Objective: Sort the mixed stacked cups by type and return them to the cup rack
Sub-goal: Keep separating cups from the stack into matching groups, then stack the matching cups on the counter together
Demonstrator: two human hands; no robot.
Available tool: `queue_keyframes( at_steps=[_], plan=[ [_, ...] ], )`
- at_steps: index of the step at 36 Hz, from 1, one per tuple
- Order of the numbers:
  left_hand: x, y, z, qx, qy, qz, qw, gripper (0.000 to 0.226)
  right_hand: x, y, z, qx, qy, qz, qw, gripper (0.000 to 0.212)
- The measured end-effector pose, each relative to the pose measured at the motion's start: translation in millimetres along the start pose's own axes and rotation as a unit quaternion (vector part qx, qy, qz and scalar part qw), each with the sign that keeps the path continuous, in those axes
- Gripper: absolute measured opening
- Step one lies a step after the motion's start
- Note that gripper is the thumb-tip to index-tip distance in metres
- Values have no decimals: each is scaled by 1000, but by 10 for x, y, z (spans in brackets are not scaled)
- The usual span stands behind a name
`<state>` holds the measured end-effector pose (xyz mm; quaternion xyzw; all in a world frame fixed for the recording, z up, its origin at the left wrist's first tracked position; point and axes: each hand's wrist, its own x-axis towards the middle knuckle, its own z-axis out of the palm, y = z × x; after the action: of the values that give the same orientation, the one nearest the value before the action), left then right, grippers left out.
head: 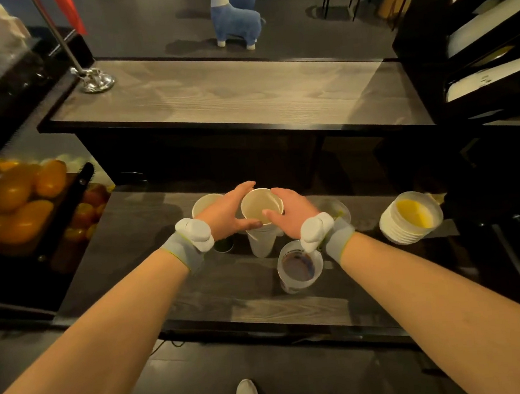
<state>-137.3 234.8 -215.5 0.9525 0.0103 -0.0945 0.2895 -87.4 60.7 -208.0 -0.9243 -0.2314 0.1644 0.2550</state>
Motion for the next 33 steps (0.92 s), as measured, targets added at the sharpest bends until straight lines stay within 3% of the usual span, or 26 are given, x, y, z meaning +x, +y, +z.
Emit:
queue_keyframes(
  at_steps=[7,12,19,24,29,33],
  plan=[
    [123,245,-237,-26,18,13,999,89,-55,82,-452,78,43,9,996,58],
    [344,766,-244,-49,44,77,995,73,-216,471,-1118,121,138,51,982,51],
    [726,1544,105,-42,-39,167,984,66,-659,1368,-1562,114,197,163,960,69],
    [992,1954,513,-9,-112,178,978,83,-976,1822,-1514,95,142,234,957,101],
    [1146,2236,894,44,-166,165,971,102,-1087,2059,-1332,87,73,232,966,113],
    [1235,2338,1034,20,-200,167,965,66,-1049,2152,-1198,62,54,228,970,108]
  ],
)
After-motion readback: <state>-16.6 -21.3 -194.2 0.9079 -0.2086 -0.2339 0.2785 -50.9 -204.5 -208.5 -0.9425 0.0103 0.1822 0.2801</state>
